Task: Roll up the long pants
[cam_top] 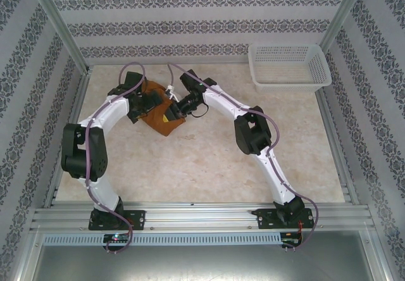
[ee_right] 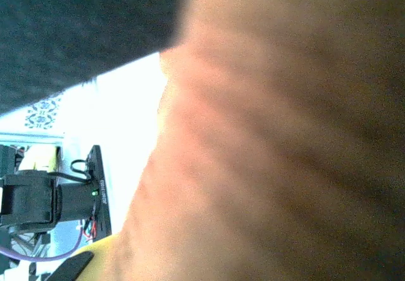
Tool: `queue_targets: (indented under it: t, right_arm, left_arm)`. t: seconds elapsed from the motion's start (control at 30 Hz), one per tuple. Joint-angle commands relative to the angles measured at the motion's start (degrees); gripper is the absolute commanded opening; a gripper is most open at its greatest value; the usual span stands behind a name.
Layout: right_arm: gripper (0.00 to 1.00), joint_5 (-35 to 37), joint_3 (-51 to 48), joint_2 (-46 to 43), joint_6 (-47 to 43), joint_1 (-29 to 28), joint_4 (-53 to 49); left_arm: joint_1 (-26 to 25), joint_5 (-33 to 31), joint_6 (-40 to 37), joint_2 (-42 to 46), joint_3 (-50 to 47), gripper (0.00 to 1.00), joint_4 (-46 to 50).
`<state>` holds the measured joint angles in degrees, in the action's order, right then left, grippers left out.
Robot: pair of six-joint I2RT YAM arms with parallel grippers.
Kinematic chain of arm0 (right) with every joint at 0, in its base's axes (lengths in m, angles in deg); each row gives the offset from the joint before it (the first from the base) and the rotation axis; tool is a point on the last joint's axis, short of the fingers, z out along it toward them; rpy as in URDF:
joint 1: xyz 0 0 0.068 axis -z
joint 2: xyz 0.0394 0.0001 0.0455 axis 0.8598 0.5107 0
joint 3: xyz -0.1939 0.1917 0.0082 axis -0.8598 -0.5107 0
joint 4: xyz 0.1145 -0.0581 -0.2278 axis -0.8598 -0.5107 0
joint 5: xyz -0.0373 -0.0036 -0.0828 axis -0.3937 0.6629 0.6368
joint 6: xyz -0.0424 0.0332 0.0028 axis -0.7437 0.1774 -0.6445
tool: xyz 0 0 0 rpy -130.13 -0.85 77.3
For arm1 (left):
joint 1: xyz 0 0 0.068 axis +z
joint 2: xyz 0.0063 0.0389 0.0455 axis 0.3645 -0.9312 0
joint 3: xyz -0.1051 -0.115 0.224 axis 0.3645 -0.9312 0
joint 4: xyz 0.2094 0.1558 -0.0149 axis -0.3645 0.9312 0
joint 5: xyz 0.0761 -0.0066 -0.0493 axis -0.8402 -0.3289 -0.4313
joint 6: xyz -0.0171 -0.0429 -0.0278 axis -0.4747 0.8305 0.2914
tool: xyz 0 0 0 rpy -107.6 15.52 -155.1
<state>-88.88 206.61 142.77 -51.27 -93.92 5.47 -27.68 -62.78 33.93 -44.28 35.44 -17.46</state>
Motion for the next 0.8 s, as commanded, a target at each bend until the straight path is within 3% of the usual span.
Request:
queue_targets:
  t: [0.0,0.37,0.63,0.73,0.77]
  right_arm:
    - [0.00,-7.8,0.4,-2.1,-1.3,-1.0,-3.8]
    - [0.00,-10.1,0.9,0.0,-1.3,-0.3,-4.9]
    - [0.00,-9.6,-4.6,-3.8,-2.0,-0.4,-4.3]
    - [0.00,-9.3,-6.8,-5.3,-2.3,-0.4,-3.8]
    - [0.00,-9.2,-7.4,-5.9,-2.4,-0.5,-3.8]
  left_arm:
    - [2.6,-7.3,1.8,-7.3,2.0,1.00,-6.4]
    - [3.0,-6.7,3.3,-24.8,15.4,1.00,-2.2]
    - [3.1,-5.6,6.8,-29.5,18.7,0.99,-0.6]
    - [3.1,-4.3,6.4,-29.8,19.0,0.66,-1.0]
    - [3.1,-4.3,6.3,-29.7,19.0,0.43,-1.3]
